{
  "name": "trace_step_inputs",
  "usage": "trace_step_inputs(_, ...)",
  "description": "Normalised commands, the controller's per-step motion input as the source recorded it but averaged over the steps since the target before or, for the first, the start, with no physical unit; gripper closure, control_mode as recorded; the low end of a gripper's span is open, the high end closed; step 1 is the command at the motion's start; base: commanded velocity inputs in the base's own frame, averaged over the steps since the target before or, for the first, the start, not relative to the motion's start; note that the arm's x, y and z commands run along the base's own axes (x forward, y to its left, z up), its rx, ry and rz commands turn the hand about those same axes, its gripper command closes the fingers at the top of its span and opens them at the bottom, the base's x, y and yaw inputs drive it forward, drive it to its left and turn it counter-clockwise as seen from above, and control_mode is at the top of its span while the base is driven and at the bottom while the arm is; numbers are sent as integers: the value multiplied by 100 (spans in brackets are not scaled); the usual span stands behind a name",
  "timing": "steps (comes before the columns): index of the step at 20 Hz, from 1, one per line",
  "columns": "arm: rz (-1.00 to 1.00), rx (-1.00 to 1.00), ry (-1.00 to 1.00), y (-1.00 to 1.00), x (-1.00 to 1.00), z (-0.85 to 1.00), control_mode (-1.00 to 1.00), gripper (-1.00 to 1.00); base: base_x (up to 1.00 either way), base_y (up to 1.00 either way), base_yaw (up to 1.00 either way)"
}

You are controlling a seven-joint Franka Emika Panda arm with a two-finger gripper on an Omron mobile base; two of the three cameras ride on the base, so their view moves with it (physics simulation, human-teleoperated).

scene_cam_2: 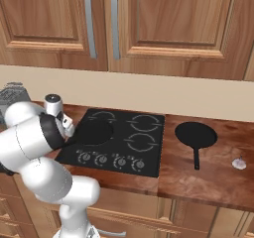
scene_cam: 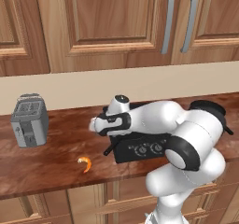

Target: Place both pans onto different burners. Then place the garlic and the shrimp on different pans.

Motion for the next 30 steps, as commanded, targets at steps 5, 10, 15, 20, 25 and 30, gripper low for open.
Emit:
trace_step_inputs(5,18,0,0,23,-16,0,-100,-100,0,0,0)
trace_step_inputs(10,20,0,0,13,-19,0,-100,-100,0,0,0)
trace_step_inputs(15,19,-4,0,20,-17,-9,-100,-100,0,0,0)
trace_step_inputs(20,19,-6,0,31,-21,-8,-100,-100,0,0,0)
trace_step_inputs(25,16,-7,-1,38,-23,-12,-100,-100,0,0,0)
trace_step_inputs(30,16,-4,-1,22,-21,-9,-100,-100,0,0,0)
